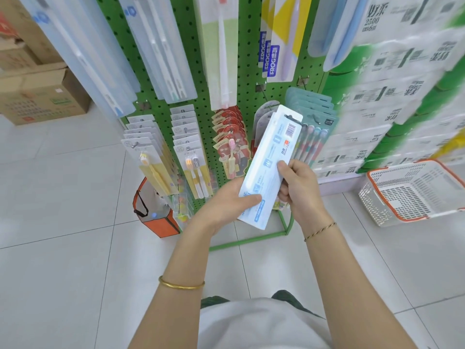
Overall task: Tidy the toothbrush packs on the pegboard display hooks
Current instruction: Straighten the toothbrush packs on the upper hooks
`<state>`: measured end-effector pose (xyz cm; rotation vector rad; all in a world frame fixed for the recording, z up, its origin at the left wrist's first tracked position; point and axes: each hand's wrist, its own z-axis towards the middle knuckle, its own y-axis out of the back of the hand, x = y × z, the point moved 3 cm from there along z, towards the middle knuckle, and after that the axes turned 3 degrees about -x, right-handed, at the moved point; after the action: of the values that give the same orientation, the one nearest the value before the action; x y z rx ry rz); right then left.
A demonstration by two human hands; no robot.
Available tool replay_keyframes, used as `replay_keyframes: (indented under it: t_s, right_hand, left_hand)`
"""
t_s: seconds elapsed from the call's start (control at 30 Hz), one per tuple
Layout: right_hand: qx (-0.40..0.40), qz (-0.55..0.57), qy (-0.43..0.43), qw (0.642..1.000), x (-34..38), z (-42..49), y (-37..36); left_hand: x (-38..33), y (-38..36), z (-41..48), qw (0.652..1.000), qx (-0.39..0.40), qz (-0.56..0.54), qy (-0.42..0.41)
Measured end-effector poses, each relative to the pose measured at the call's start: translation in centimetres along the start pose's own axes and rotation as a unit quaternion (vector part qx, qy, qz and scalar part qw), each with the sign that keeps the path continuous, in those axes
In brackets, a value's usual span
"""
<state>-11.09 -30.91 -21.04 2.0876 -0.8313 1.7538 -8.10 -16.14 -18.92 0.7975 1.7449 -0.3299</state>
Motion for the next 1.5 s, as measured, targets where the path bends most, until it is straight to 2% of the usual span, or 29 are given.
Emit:
replay_keyframes:
  t_s: [0.1,0.33,0.6,0.93,1.13,1.23,1.3,1.4,1.5]
  right_hand:
    - [0.021,-0.013,0.008,1.0,0.1,0.0,-0.1]
    - [0.087,-0.055,0.053,0.993,1.6,-0.9,-0.6]
    - [0.194,-0.066,0.069,0.976,2.4,-2.5,-2.1]
    - [0.254,-0.138,0.094,0.953,1.3,-1.8,-2.4]
    - [0.239,-0.163,0.109,0.951,0.9,-1.2,-2.5]
    - [0.232,-0.155,0.11,0.954,0.8,-1.1,-2.8]
    - [0.238,-0.106,0.084,0.962,0.8,-1.1,-3.1]
    - [0.276,-0.025,0.018,0.961,0.7,-1.0,-4.1]
    - [0.37,0.017,-0.037,0.928,0.8,-1.2,-6.3]
  left_hand:
    - [-0.1,0.2,0.1,0.998,-0.056,0.025,0.007]
    - [-0.5,0.6,0.7,0.992,-0.116,0.039,0.023]
    - [-3.6,2.8,1.5,0.974,-0.22,0.012,-0.061]
    - [-5.7,4.9,1.9,0.934,-0.324,-0.075,-0.13]
    - [-5.9,4.9,2.1,0.931,-0.312,-0.149,-0.116]
    - [-5.9,5.1,2.1,0.936,-0.276,-0.19,-0.106]
    - [-6.0,5.4,1.9,0.937,-0.236,-0.23,-0.118]
    - [-6.6,6.2,1.6,0.931,-0.18,-0.279,-0.154]
    - [-7.8,7.2,1.2,0.919,-0.15,-0.316,-0.18]
